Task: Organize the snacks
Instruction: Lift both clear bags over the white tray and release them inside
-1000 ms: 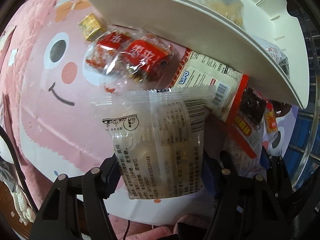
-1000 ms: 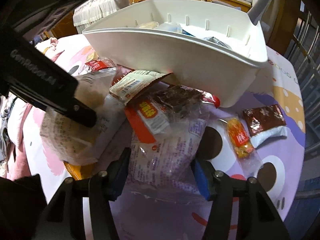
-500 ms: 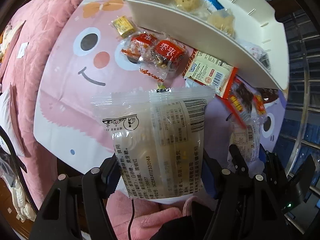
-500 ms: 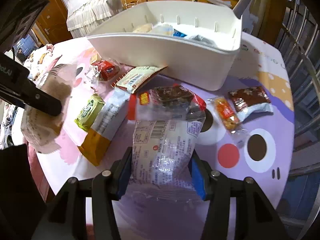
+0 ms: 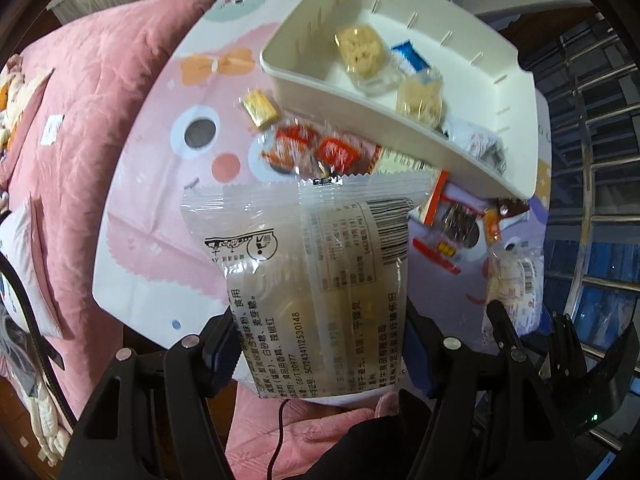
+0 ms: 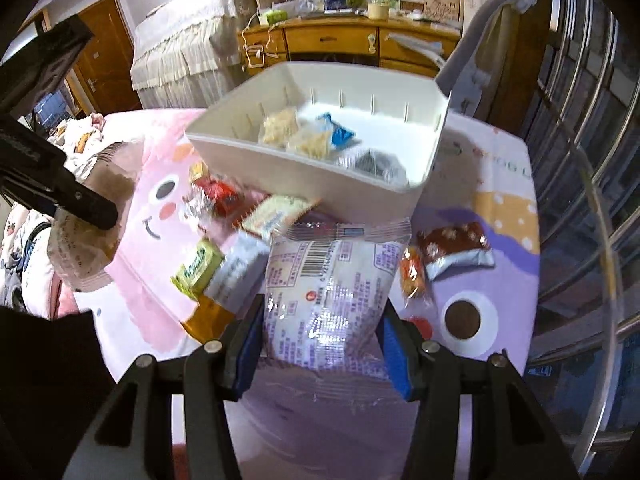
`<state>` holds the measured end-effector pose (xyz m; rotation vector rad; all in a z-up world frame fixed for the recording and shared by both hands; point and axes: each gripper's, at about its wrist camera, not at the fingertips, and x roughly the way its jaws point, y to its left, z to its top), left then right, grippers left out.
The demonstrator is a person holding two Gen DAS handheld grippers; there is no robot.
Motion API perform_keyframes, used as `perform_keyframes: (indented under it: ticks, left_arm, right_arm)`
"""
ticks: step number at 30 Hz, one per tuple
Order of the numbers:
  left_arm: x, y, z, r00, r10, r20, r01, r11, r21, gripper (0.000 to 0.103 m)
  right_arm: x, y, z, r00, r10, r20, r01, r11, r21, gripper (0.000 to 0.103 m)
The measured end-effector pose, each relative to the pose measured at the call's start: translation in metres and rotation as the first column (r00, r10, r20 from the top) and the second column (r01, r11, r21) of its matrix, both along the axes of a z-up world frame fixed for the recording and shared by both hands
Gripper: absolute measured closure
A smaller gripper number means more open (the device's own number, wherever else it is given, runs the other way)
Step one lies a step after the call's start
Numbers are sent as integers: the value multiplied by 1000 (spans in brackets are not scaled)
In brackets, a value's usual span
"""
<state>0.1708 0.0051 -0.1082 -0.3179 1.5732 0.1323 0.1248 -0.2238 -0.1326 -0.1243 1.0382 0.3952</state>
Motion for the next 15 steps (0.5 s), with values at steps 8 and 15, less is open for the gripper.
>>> perform_keyframes:
  ticks: [8,15]
  left_arm:
    - [35,18,26,996,-56,72,55,998,18,36]
    - [78,32,42,983,-136,124,134,991,26,36]
  right_arm:
    - [17,19,27,997,-2,81,3,1000,-13,50]
    - [45,40,45,991,-52,120,55,998,-20,50]
